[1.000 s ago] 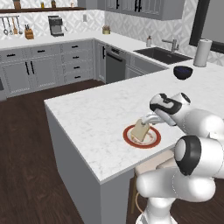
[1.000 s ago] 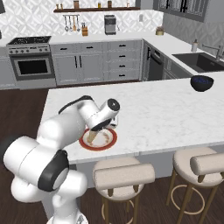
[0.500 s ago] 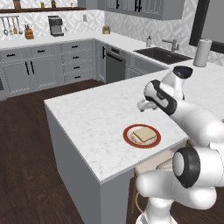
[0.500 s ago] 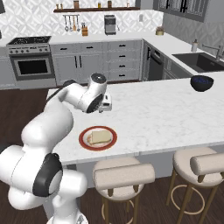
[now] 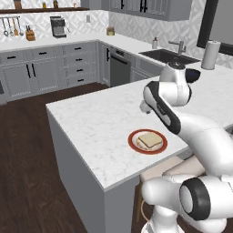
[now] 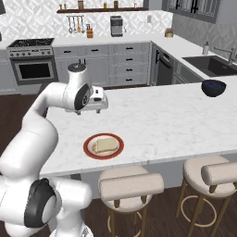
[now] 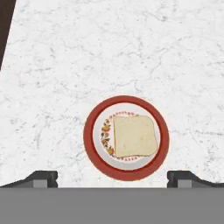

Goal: Start the toaster. Once the lever pops up, take the bread to the plate on the dining counter.

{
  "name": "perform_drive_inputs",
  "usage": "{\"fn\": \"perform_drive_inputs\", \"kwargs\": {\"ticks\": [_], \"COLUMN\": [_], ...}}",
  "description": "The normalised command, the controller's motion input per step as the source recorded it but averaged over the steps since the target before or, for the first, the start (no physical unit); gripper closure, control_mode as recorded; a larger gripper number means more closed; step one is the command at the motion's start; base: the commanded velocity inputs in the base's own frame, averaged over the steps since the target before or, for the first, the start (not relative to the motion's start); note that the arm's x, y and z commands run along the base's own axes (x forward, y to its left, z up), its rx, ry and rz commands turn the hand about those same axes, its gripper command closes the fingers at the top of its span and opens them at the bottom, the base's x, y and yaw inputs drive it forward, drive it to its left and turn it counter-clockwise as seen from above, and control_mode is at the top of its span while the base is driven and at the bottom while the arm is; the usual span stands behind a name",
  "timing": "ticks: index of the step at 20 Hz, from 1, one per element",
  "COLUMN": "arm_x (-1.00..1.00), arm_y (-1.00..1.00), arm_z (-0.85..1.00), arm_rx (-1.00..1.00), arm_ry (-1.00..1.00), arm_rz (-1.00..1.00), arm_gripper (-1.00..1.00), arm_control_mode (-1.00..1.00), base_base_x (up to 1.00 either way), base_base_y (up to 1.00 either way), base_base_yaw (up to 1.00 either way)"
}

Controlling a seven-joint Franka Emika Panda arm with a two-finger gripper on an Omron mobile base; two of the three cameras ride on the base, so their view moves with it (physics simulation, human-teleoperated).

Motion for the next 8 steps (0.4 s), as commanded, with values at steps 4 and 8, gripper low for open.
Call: {"fn": "perform_drive_inputs", "kwargs": {"ticks": [4, 8], "arm_x": [-0.7, -0.75], "arm_y": [0.13, 0.0], "arm_z": [0.61, 0.62], "arm_rx": [-0.02, 0.0], "arm_ry": [-0.13, -0.21], "arm_rz": [0.0, 0.0], "arm_gripper": [-1.0, -1.0], "arm_control_mode": [-1.0, -1.0], "base_base_x": [0.0, 0.0], "base_base_y": [0.0, 0.0], "base_base_yaw": [0.0, 0.0]}}
